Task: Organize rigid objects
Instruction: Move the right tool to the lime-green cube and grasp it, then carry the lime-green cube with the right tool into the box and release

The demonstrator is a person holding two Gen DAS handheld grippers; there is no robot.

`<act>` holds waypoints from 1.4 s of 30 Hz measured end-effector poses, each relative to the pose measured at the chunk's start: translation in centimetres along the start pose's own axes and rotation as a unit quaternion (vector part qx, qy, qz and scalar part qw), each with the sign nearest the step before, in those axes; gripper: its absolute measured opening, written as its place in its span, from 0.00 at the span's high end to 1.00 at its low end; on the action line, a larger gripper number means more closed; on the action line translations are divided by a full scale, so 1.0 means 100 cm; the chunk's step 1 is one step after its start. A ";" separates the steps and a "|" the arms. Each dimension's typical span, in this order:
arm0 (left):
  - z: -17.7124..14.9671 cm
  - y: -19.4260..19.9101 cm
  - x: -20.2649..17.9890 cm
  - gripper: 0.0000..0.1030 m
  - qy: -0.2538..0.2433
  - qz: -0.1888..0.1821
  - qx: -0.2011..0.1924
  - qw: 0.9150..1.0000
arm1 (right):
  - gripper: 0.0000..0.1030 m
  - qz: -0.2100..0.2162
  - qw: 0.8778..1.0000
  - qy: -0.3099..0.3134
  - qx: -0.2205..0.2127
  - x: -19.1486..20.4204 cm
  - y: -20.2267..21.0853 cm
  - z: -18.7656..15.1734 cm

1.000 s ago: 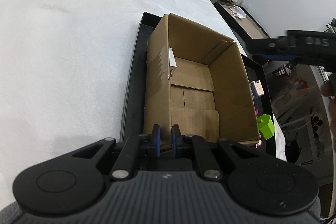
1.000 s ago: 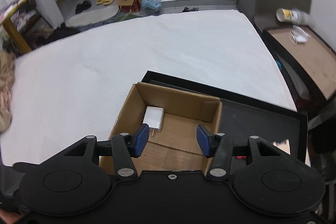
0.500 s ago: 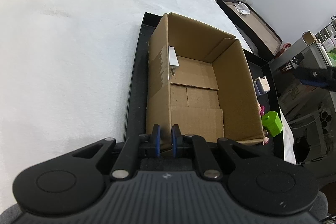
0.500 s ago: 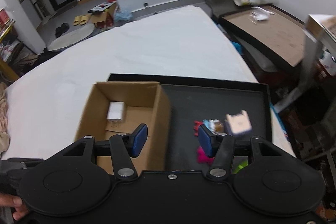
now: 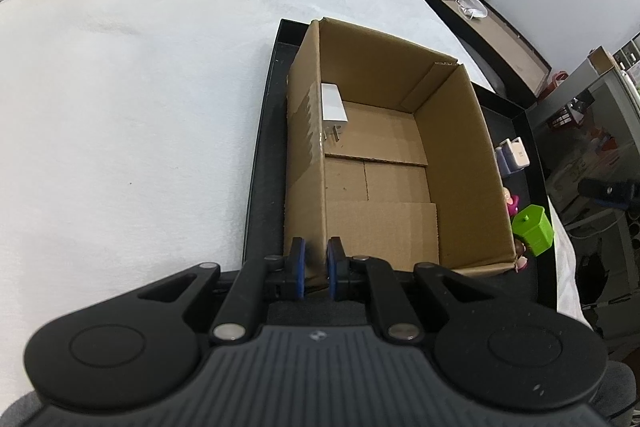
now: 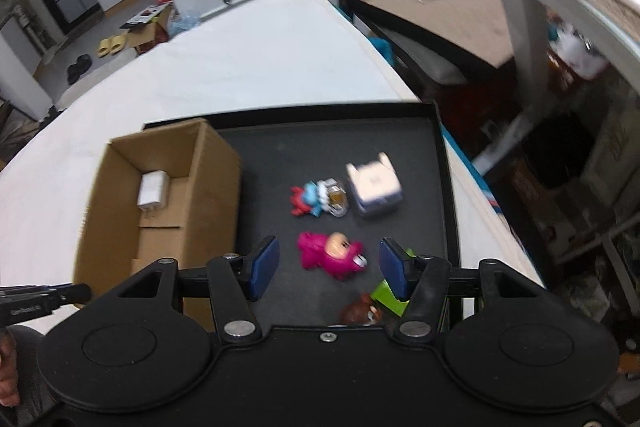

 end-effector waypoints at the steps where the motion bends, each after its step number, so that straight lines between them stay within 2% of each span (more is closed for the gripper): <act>1: 0.000 -0.001 0.000 0.90 -0.001 0.002 0.001 1.000 | 0.46 -0.002 1.000 -0.005 0.003 -0.005 -0.004 -0.003; 12: 0.001 -0.005 -0.004 0.89 0.001 0.024 0.008 1.000 | 0.46 -0.007 0.996 -0.086 0.038 -0.044 -0.048 -0.025; 15: 0.001 -0.005 -0.004 0.89 0.001 0.028 0.006 1.000 | 0.41 -0.018 0.993 -0.108 0.038 -0.052 -0.058 -0.026; 24: 0.001 -0.007 -0.006 0.89 0.000 0.042 0.009 0.999 | 0.40 -0.028 0.988 -0.147 0.039 -0.070 -0.082 -0.027; 27: 0.001 -0.007 -0.006 0.89 0.000 0.045 0.009 0.999 | 0.41 -0.037 0.988 -0.147 0.042 -0.073 -0.090 -0.027; 30: 0.001 -0.007 -0.006 0.89 0.002 0.047 0.009 0.999 | 0.47 -0.037 0.988 -0.146 0.047 -0.076 -0.096 -0.029; 33: 0.000 -0.007 -0.006 0.90 0.003 0.046 0.008 0.999 | 0.48 -0.049 0.990 -0.131 0.038 -0.075 -0.089 -0.027; 42: 0.000 -0.006 -0.004 0.90 0.002 0.045 0.008 0.999 | 0.48 -0.034 0.993 -0.110 0.010 -0.054 -0.059 -0.013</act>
Point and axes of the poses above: each gripper's, at about its wrist camera, not at the fingertips, and y roughly against the way its jaws point, x to its left, z to its top, the point moved 9 cm from there along -y, roughly the way its jaws point, and after that the axes turned 12 degrees about x, right-handed, at the moved point
